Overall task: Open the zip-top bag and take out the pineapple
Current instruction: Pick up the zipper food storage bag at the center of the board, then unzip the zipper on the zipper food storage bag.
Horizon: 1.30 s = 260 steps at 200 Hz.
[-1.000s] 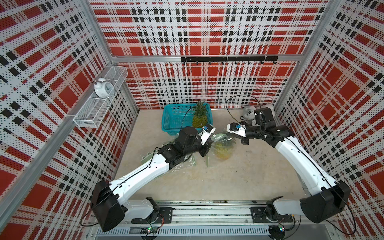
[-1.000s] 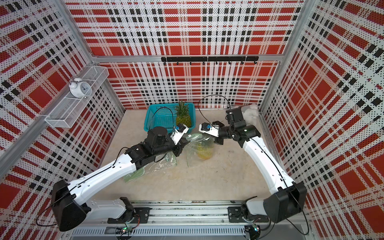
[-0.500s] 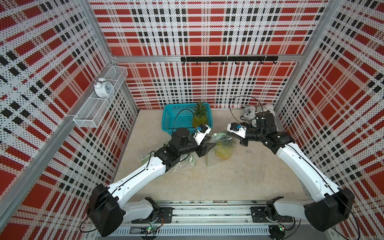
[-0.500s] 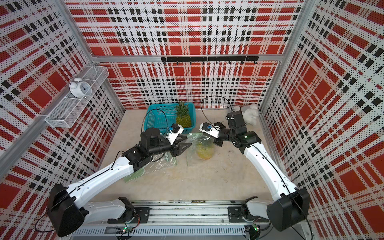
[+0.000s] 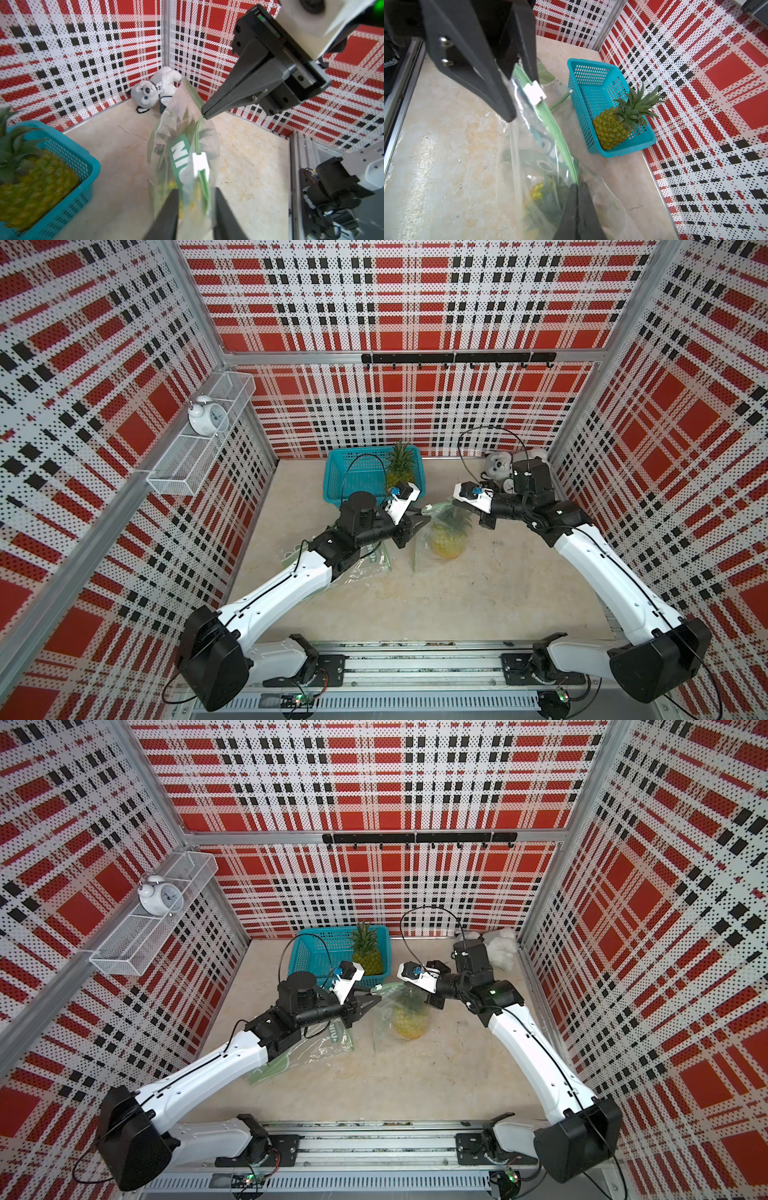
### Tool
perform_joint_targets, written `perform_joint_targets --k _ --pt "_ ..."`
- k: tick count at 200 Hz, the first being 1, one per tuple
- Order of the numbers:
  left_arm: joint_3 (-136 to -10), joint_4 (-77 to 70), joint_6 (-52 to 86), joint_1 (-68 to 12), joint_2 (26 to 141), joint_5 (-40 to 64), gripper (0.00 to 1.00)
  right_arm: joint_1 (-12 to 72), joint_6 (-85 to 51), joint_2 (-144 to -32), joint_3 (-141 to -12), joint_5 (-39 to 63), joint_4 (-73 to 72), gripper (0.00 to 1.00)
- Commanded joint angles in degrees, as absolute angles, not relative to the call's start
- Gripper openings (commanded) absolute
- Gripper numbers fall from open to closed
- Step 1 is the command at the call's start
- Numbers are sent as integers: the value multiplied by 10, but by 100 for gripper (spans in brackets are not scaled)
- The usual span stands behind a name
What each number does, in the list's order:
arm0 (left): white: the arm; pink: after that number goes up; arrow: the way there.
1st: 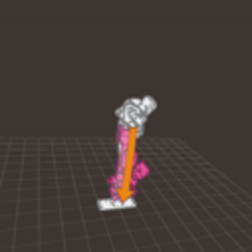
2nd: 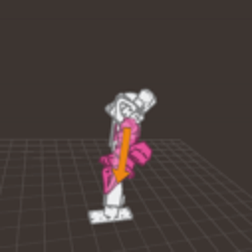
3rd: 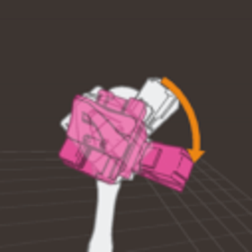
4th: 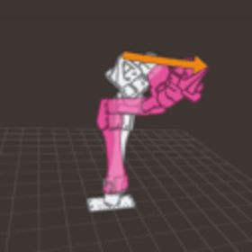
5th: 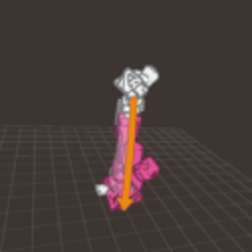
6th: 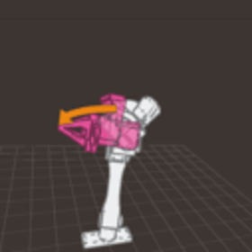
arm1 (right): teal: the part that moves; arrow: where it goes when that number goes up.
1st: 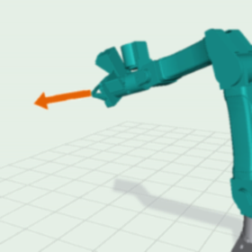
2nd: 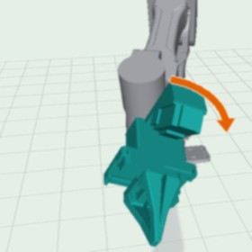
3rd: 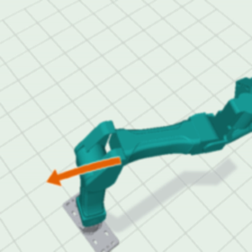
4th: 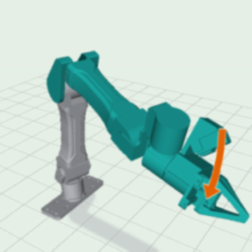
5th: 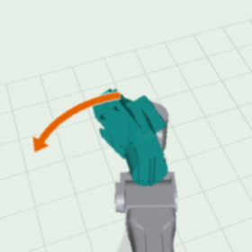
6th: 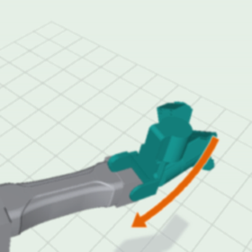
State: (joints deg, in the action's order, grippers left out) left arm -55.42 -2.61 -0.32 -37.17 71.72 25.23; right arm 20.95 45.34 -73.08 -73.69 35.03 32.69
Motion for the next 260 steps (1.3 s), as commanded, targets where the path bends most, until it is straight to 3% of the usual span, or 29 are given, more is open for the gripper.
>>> perform_joint_targets --k 1,15,46,88,159,199,260 --pt "-576 -51 1 -371 720 269 4 218 452 -736 -757 355 334 0" --pt "-578 -52 0 -374 720 268 0 220 452 -738 -764 360 340 0" --pt "-584 -42 -12 -387 725 263 0 237 457 -748 -780 370 350 29" --pt "-597 -13 -31 -408 737 241 0 260 459 -777 -811 391 363 41" --pt "-604 7 -44 -417 737 211 0 273 479 -813 -853 438 411 42" --pt "-610 26 -57 -424 737 163 0 274 488 -838 -900 446 467 48" --pt "-622 48 -83 -428 734 129 0 274 527 -914 -1007 454 593 44"
